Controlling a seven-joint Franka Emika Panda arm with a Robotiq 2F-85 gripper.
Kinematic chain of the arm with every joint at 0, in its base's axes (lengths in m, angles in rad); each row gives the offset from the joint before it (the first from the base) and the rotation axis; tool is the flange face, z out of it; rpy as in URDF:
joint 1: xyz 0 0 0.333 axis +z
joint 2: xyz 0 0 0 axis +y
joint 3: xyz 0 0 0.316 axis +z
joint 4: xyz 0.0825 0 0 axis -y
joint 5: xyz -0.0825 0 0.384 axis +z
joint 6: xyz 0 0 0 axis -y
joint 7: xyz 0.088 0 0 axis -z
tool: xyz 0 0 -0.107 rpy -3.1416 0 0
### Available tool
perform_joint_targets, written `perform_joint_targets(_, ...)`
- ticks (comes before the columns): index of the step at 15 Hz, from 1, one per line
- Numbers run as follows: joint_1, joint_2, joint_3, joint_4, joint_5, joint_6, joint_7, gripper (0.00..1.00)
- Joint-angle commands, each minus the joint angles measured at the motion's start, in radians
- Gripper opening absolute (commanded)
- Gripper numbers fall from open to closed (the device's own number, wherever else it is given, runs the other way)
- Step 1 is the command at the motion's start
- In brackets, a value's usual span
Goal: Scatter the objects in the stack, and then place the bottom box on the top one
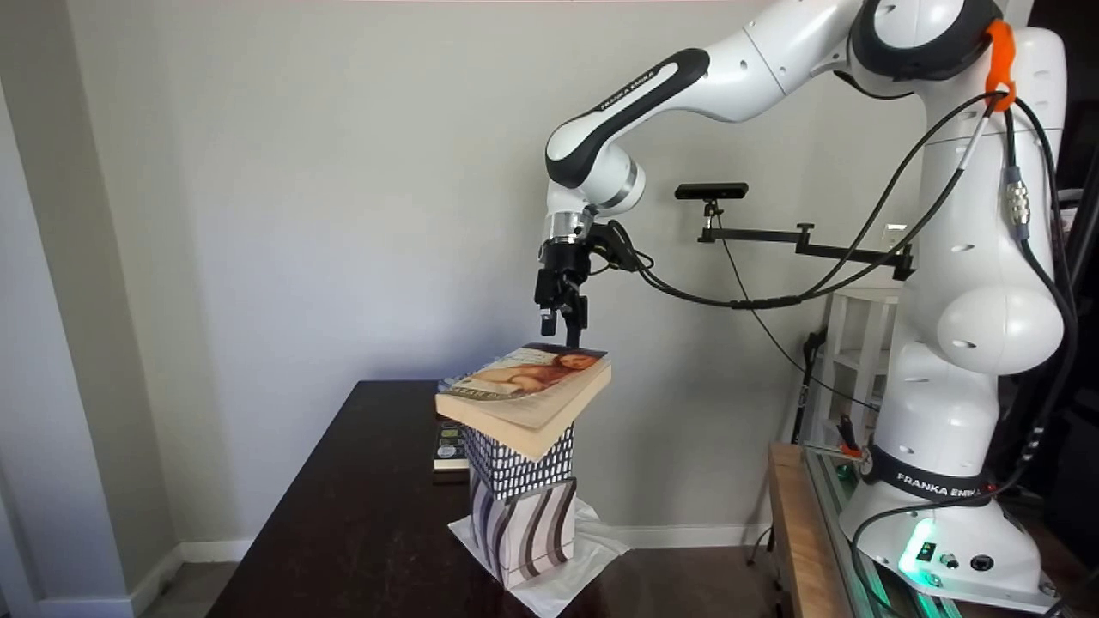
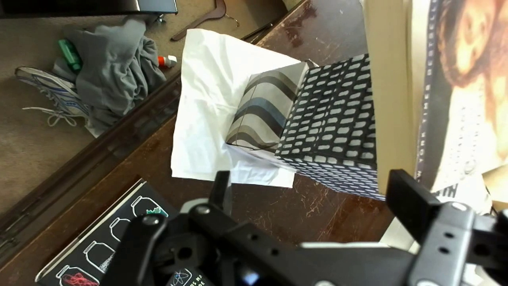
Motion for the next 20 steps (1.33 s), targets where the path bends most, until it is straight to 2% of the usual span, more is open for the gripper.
perform_joint_targets(1, -0.004, -0.022, -0.014, -0.026, 0.044, 0.006, -0.063, 1.0)
perform_joint_targets(6, -0.027, -0.058, -0.039, -0.063, 0.171, 0.003, -0.221, 1.0)
perform_joint_targets(10, -0.032, -0.052, -0.053, -0.077, 0.269, -0.05, -0.351, 1.0)
perform_joint_targets(14, -0.019, -0.033, -0.049, -0.083, 0.314, -0.124, -0.448, 1.0)
perform_joint_targets(20, -0.012, 0.006, -0.045, -0.074, 0.348, -0.242, -0.519, 1.0)
